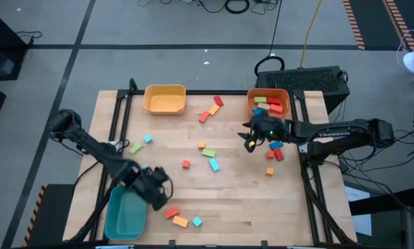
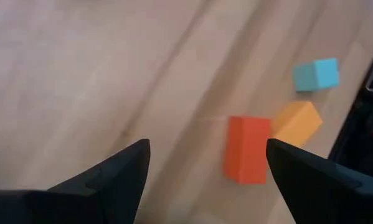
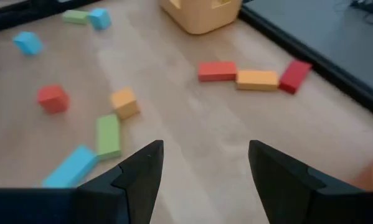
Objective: Sort blocks by size
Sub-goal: Put the large orange block into the orange bin
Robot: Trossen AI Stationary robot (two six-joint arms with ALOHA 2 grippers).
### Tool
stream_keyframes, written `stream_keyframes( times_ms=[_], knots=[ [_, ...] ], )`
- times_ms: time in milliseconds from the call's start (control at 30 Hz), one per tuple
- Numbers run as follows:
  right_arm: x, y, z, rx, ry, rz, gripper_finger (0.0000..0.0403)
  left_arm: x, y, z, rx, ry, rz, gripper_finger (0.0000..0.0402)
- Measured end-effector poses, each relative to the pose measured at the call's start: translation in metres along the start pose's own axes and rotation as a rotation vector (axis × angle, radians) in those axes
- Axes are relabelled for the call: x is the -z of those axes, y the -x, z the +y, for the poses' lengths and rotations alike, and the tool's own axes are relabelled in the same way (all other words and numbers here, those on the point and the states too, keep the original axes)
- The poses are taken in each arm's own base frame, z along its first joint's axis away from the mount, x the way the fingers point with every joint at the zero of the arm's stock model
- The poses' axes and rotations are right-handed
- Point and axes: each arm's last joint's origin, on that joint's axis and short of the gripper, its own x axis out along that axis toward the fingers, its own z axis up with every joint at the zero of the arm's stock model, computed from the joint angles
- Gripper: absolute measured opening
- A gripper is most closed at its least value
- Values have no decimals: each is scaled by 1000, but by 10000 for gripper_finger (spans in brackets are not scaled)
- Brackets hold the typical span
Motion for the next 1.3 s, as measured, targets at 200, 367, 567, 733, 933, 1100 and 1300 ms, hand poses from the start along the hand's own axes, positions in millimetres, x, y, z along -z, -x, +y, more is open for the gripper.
stream_keyframes(
  times_ms=[200, 367, 567, 733, 933, 1100, 1300],
  knots=[
    [5, 5, 15, 62, -25, -40, 224, 26, -26, -16, -6, -77, 4, 321],
    [7, 8, 22, 90, -60, -64, 224, 46, -50, -16, -79, -159, 57, 321],
    [12, 4, 31, 115, -102, -78, 224, 51, -57, -20, -67, -242, 66, 321],
    [15, -5, 40, 83, -105, -94, 224, 49, -52, -17, -81, -299, 81, 321],
    [18, -17, 49, 53, -113, -117, 224, 47, -45, -12, -100, -301, 87, 321],
    [21, -24, 56, 27, -138, -129, 224, 45, -39, -12, -102, -301, 65, 321],
    [25, -23, 62, 6, -174, -126, 224, 44, -35, -15, -62, -317, 43, 322]
  ],
)
